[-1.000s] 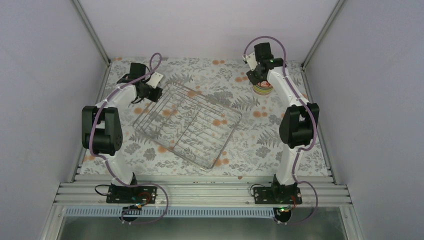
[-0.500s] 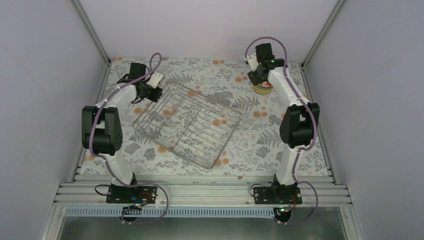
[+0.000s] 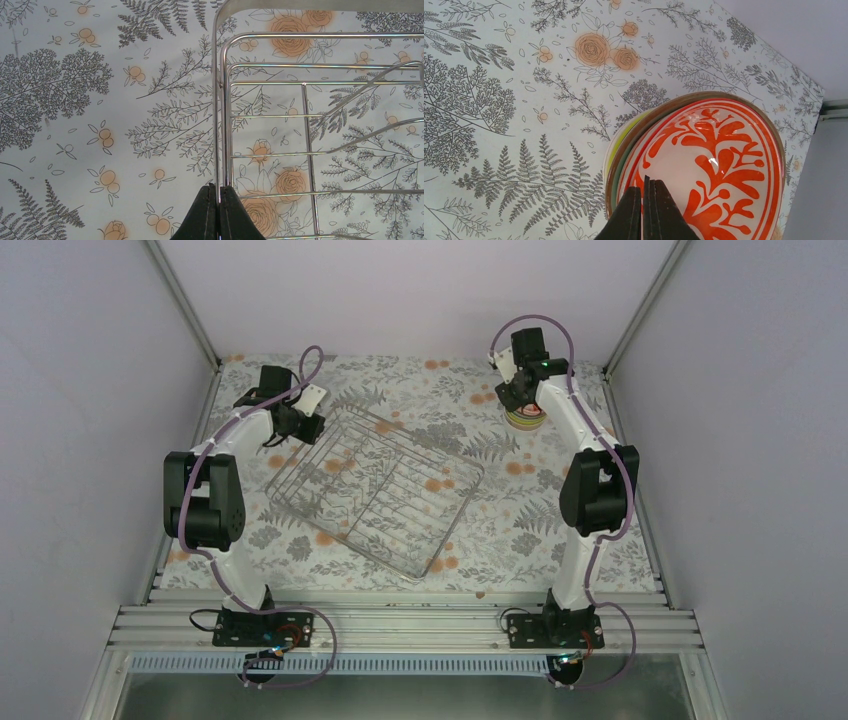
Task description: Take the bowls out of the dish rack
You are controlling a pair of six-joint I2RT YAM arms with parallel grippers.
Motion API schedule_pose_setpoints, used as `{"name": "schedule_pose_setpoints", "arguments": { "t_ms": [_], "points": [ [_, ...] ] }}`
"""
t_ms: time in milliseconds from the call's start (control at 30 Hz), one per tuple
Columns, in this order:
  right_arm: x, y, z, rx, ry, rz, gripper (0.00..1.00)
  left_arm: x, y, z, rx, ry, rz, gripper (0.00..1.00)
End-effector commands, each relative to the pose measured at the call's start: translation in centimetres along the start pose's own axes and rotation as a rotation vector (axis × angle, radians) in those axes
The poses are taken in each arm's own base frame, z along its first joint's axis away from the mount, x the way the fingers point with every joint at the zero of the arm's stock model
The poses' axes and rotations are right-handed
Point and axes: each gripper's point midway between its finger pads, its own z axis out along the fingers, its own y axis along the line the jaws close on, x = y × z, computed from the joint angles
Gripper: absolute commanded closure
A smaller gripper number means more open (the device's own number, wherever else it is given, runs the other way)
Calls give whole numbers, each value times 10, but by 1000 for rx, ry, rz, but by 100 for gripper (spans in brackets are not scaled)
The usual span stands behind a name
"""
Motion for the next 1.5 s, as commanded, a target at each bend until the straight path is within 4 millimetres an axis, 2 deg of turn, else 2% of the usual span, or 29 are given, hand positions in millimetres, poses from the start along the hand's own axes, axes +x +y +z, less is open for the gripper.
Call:
{"name": "schedule_pose_setpoints", "arguments": {
  "t_ms": [0,333,1133,1333,1467],
  "points": [
    [-15,-7,-15,2,-52,34,96,24,-12,2,52,73,-57,98],
    [1,3,5,-26,4,25,96,25,-12,3,54,77,-56,98],
    [9,19,10,-103,25,32,96,24,-13,1,58,72,-56,98],
    [-8,0,-14,-22,-44,36,96,23,-13,1,57,70,-53,98],
    [-23,-17,-46,36,-111,44,94,20,-12,-2,56,61,-51,98]
  ]
}}
